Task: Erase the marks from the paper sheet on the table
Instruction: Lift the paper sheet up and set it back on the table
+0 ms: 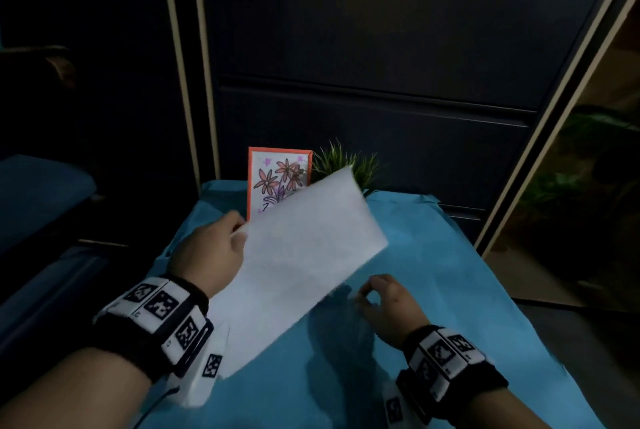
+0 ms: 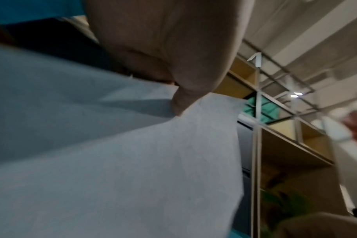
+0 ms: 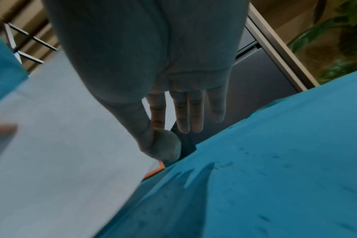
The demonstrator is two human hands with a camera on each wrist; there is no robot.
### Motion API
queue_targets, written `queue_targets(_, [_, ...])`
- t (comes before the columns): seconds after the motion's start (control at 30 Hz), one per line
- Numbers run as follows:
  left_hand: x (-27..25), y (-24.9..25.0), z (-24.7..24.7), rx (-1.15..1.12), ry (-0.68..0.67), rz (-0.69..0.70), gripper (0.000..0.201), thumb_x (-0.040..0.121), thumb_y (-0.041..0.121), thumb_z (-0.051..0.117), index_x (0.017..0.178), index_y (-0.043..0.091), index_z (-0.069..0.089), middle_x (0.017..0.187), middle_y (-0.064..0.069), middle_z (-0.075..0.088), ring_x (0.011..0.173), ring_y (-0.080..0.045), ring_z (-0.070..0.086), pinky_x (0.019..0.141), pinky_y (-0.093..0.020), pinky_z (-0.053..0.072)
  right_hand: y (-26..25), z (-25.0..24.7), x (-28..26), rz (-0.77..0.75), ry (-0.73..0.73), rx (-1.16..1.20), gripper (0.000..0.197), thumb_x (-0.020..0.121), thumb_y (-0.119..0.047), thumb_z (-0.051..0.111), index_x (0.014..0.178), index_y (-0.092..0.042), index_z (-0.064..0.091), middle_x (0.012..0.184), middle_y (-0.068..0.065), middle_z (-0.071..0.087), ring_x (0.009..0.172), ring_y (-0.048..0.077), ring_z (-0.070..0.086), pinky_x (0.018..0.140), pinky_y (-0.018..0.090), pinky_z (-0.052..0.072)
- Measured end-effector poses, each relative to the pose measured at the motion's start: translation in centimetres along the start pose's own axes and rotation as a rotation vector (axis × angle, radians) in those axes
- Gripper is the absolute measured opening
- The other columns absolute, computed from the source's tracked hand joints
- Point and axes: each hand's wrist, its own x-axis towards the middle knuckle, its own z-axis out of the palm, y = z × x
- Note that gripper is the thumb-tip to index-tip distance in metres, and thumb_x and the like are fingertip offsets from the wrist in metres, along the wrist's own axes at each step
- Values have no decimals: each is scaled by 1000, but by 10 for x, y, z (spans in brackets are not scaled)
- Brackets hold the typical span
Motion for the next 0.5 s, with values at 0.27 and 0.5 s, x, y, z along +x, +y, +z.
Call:
queue_targets(0.27, [-35,22,-37,-345,190,167,37,96,38,41,87,11,64,71,-7,64,74,-32,62,67,-39,48,-29,-13,-3,-8,-3,8,12,90,-32,61,89,-22,54,116,4,54,104,21,54,81,22,37])
queue_targets(0.5, [-41,4,-62,-491,197,-5,24,101,17,44,93,4,63,85,-15,66,81,-30,61,73,-35,43,-49,-12,-9,51,-102,139,16,90,-37,58,93,-21,57,108,3,61,97,19,56,77,26,42])
